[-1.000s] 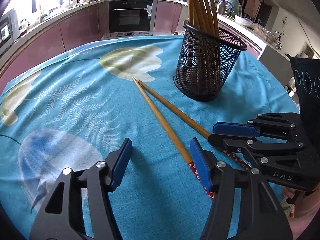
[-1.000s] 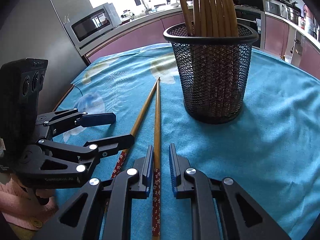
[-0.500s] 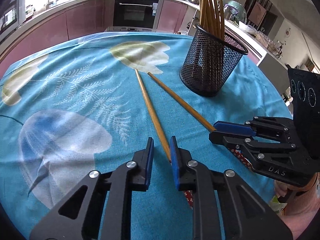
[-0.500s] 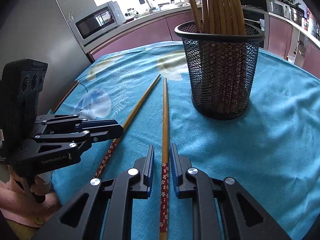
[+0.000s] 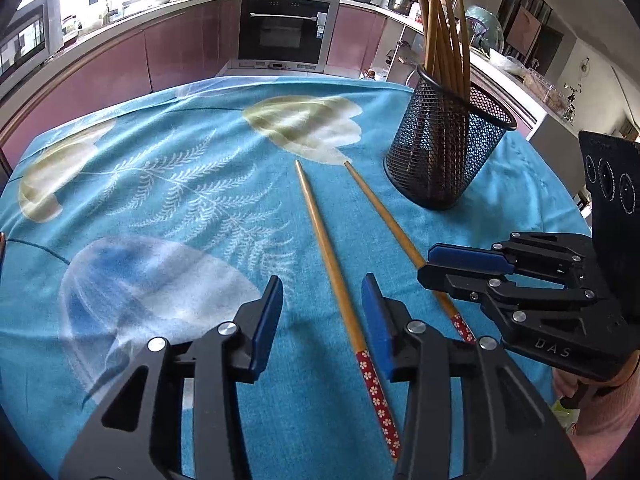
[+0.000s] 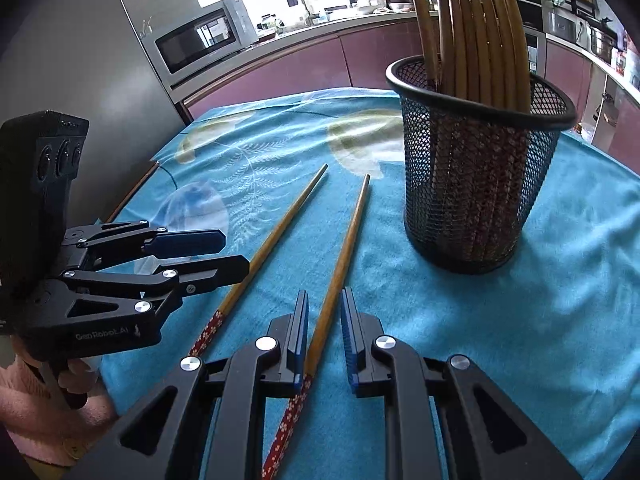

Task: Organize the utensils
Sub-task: 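Grasp a chopstick with the right gripper while the left gripper grasps another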

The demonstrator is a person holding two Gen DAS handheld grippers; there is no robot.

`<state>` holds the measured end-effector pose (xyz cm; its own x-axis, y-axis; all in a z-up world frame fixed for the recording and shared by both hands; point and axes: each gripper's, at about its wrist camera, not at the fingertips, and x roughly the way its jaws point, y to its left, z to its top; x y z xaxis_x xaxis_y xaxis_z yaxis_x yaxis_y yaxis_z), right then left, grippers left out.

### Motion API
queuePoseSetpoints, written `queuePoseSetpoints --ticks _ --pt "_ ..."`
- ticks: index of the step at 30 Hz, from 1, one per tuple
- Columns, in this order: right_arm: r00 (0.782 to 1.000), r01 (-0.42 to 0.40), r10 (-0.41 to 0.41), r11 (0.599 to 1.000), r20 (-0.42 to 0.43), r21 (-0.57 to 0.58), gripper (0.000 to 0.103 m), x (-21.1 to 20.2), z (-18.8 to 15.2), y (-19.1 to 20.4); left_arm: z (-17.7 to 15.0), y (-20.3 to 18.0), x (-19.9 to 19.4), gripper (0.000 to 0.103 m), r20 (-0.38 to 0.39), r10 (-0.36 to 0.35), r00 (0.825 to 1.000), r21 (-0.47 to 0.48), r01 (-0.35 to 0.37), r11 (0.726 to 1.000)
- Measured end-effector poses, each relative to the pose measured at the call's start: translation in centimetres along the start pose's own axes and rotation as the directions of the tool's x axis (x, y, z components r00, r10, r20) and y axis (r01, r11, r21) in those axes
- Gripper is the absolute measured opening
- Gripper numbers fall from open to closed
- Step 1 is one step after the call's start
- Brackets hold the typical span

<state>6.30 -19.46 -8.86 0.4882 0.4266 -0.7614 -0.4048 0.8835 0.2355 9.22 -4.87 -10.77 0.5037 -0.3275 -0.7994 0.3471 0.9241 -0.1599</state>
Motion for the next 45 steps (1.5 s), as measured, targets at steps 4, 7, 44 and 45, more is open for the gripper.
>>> queuePoseSetpoints --ticks 4,7,44,45 --pt "0.999 0.044 -0.045 0.999 -0.006 -0.031 0.016 1.0 0.7 0.4 0.8 -0.2 0.8 0.036 -0.006 0.007 1.0 0.015 -0.007 1.0" --pt "0.998 0.056 -0.056 0.998 -0.003 -0.036 0.015 1.5 1.1 0.4 1.2 -0.4 1.5 0.032 -0.018 0.01 1.0 0.02 -0.009 1.0" --pt "0.989 -0.07 0.065 0.997 0.135 0.029 0.006 -4.1 0.3 -0.6 1.5 -1.6 -2.0 0.008 0.069 -0.046 0.997 -0.021 0.047 0.999" --pt "0.988 -0.068 0.064 0.997 0.142 0.026 0.006 -4.5 0.3 -0.5 1.5 -1.6 -2.3 0.008 0.076 -0.05 0.996 -0.022 0.052 0.998"
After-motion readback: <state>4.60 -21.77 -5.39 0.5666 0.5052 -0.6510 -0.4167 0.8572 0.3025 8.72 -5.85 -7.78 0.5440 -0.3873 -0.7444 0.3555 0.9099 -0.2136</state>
